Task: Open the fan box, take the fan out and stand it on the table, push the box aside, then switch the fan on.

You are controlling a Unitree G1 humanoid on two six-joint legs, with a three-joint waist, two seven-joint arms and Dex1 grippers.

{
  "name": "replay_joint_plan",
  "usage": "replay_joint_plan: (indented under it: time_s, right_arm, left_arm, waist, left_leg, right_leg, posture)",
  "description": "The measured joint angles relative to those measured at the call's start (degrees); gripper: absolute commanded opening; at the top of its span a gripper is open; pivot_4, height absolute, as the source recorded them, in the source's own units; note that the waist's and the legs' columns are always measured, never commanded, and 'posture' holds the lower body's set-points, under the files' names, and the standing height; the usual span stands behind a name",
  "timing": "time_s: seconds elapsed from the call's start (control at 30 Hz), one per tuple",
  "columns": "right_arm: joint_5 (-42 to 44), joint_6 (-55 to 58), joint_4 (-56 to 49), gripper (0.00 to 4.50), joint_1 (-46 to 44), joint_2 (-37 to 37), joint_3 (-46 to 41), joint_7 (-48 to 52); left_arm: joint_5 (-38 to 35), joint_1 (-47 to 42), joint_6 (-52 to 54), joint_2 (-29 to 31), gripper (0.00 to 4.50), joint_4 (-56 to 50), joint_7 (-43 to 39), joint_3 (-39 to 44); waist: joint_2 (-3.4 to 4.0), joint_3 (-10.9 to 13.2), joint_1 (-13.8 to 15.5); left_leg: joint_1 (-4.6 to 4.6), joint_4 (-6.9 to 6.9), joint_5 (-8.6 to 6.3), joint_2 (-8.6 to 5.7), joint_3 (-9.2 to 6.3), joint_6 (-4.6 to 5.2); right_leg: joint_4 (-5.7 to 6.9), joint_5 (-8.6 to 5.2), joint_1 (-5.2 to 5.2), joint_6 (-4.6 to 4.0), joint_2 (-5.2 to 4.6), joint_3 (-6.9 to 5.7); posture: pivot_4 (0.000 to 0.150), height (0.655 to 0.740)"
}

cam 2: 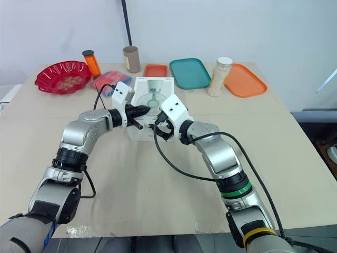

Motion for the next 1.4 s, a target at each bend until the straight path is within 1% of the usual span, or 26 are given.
replay_joint_plan:
  time_s: [0.47, 0.6, 0.67, 0.73, 0.83, 0.93, 1.0, 1.07, 1.2, 1.4]
  right_arm:
    - [-2.0, -1.5, 3.9, 4.50, -2.0, 1.8, -0.4, -1.5]
    - [-1.2, -0.4, 3.6, 4.50, -2.1, 2.4, -2.5, -1.3]
    - [0.4, 1.1, 1.7, 4.50, -1.7, 1.9, -4.2, -0.4]
    - [3.0, 2.9, -5.0, 4.50, 1.5, -1.3, -5.9, 2.4]
    - [5.3, 3.6, -12.0, 4.50, 7.6, -6.7, -6.4, 6.5]
    - [6.3, 3.5, -15.1, 4.50, 10.9, -9.1, -6.4, 8.8]
    - [7.9, 3.1, -20.0, 4.50, 14.9, -11.3, -6.5, 10.8]
    - [8.6, 3.0, -21.5, 4.50, 16.4, -11.5, -6.4, 11.4]
    - [8.6, 2.5, -22.0, 4.50, 16.4, -11.3, -5.6, 11.2]
    - [6.9, 0.2, -18.9, 4.50, 15.0, -9.4, -3.7, 9.9]
  left_arm:
    - [-0.1, 0.9, 0.1, -0.1, 0.06, -1.3, 0.0, 0.0]
    - [-0.1, 0.9, 0.1, -0.1, 0.06, -1.5, 0.1, 0.0]
    - [-0.2, 1.0, 0.1, -0.1, 0.06, -1.6, 0.2, 0.0]
    - [-0.4, 1.1, 0.2, -0.1, 0.06, -1.9, 0.2, 0.1]
    - [-0.5, 1.2, 0.3, -0.1, 0.06, -1.9, 0.5, 0.3]
    - [-0.6, 1.3, 0.6, -0.3, 0.06, -2.0, 1.0, 0.9]
    - [-0.7, 1.5, 0.9, -0.2, 0.06, -2.3, 0.9, 0.9]
    - [-0.7, 1.5, 1.3, -0.1, 0.06, -2.4, 0.9, 1.0]
    - [-0.7, 1.6, 1.5, 0.1, 0.06, -2.6, 0.9, 1.0]
    - [-0.7, 1.6, 1.8, 0.2, 0.06, -2.7, 0.9, 1.1]
  waist:
    - [0.01, 0.0, 0.0]
    - [0.01, 0.0, 0.0]
    - [0.01, 0.0, 0.0]
    - [0.01, 0.0, 0.0]
    - [0.01, 0.0, 0.1]
    - [0.04, 0.0, -0.1]
    - [0.05, 0.0, -0.1]
    - [0.05, 0.0, -0.2]
    - [0.05, 0.0, -0.1]
    - [0.04, 0.0, 0.0]
  left_leg:
    - [0.00, -0.01, 0.01, 0.00, 0.00, -0.01]
    - [0.00, -0.01, 0.01, 0.00, 0.00, -0.01]
    - [-0.01, -0.03, 0.01, 0.00, -0.01, -0.01]
    - [-0.04, -0.05, -0.01, 0.00, -0.03, 0.02]
    - [-0.10, -0.04, -0.02, -0.02, -0.08, 0.03]
    - [-0.06, -0.03, 0.01, -0.02, -0.05, 0.04]
    - [-0.05, -0.04, 0.00, 0.00, -0.09, 0.05]
    - [-0.05, -0.04, 0.01, 0.00, -0.06, 0.04]
    - [-0.05, -0.02, 0.03, 0.00, -0.10, 0.01]
    - [-0.06, -0.03, 0.04, -0.01, -0.10, -0.01]
  right_leg:
    - [0.01, 0.00, -0.01, -0.01, 0.00, 0.00]
    - [0.00, 0.00, -0.01, -0.01, -0.01, 0.00]
    - [0.00, 0.00, -0.02, -0.01, -0.01, -0.01]
    - [-0.05, 0.00, -0.02, -0.01, -0.01, -0.03]
    - [-0.09, 0.00, -0.01, 0.00, -0.03, -0.07]
    - [-0.04, 0.02, -0.02, -0.01, 0.00, -0.02]
    - [-0.05, 0.02, -0.01, -0.01, 0.05, -0.04]
    - [-0.05, 0.02, -0.01, -0.01, 0.04, -0.02]
    - [-0.05, 0.02, 0.00, -0.01, 0.04, -0.04]
    - [-0.07, 0.02, 0.00, -0.01, 0.02, -0.05]
  posture:
    - [0.150, 0.7400]
    - [0.150, 0.7400]
    - [0.150, 0.7400]
    - [0.150, 0.7400]
    - [0.150, 0.7400]
    - [0.150, 0.7400]
    - [0.150, 0.7400]
    - [0.150, 0.7400]
    - [0.150, 0.7400]
    - [0.150, 0.7400]
